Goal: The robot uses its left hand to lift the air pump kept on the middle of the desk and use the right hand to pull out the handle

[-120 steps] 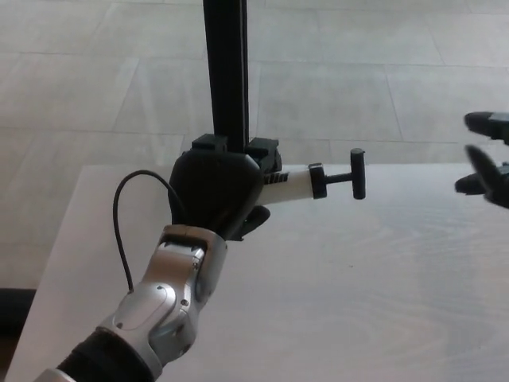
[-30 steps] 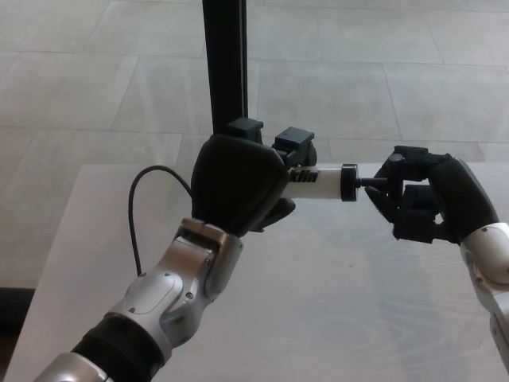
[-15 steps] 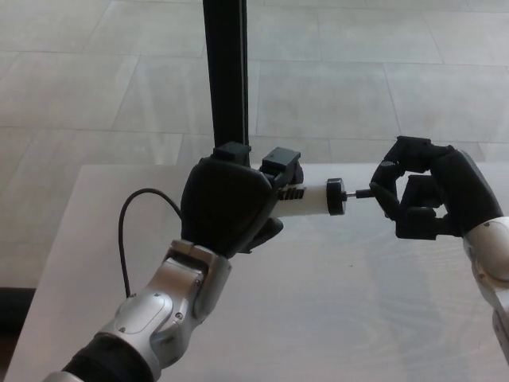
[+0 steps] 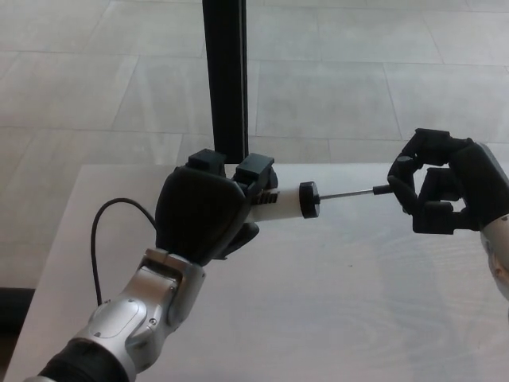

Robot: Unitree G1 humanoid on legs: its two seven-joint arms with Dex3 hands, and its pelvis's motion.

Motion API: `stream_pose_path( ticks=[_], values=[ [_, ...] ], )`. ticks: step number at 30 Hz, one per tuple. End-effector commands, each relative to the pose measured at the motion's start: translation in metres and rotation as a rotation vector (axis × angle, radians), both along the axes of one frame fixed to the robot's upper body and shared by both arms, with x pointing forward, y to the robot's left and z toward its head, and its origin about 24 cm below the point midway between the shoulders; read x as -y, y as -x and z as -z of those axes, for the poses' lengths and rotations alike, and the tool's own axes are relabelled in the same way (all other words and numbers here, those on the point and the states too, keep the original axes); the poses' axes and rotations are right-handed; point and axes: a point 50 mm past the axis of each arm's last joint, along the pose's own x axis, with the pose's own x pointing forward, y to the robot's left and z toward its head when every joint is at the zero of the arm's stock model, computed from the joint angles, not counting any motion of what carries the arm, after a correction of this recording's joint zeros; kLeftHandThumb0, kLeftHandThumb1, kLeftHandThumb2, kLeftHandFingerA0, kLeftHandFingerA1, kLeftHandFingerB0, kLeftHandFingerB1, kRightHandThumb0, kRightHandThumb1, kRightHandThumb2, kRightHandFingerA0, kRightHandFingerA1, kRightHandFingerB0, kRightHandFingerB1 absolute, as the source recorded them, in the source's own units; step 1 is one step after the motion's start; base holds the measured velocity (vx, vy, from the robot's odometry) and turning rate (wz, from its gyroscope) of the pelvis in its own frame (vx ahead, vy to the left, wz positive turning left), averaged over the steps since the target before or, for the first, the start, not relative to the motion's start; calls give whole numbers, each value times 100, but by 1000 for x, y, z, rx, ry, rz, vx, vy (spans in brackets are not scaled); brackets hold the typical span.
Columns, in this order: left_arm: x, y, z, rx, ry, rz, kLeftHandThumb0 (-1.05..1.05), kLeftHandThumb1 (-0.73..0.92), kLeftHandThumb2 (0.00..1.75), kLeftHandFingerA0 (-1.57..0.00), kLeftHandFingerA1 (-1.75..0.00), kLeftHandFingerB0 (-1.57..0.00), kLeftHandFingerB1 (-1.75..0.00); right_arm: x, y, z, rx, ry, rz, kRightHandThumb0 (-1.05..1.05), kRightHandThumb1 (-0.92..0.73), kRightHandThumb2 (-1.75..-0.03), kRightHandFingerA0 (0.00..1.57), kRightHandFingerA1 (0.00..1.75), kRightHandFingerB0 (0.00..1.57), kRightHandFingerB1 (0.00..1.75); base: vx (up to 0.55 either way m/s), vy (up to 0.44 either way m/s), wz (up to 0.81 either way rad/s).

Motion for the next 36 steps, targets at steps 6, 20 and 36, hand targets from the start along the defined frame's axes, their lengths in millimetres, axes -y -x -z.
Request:
stream_pose_path(
  ticks=[6, 20, 36],
  values=[
    [-12, 3, 4, -28, -27, -3, -12, 55, 95, -88, -175, -64, -145, 15, 1, -5, 17, 1, 52, -15, -47, -126, 86, 175, 76, 164, 0, 0, 0],
    [-27, 8, 13, -48, -41, -32, -16, 61, 83, -86, -172, -66, -141, 24, 2, -3, 10, -22, 85, -17, -48, -122, 87, 175, 75, 163, 0, 0, 0],
    [-30, 14, 21, -63, -49, -40, -15, 60, 82, -88, -170, -68, -136, 27, 3, 1, 8, -101, 108, -11, -54, -116, 81, 175, 73, 152, 0, 0, 0]
  ],
)
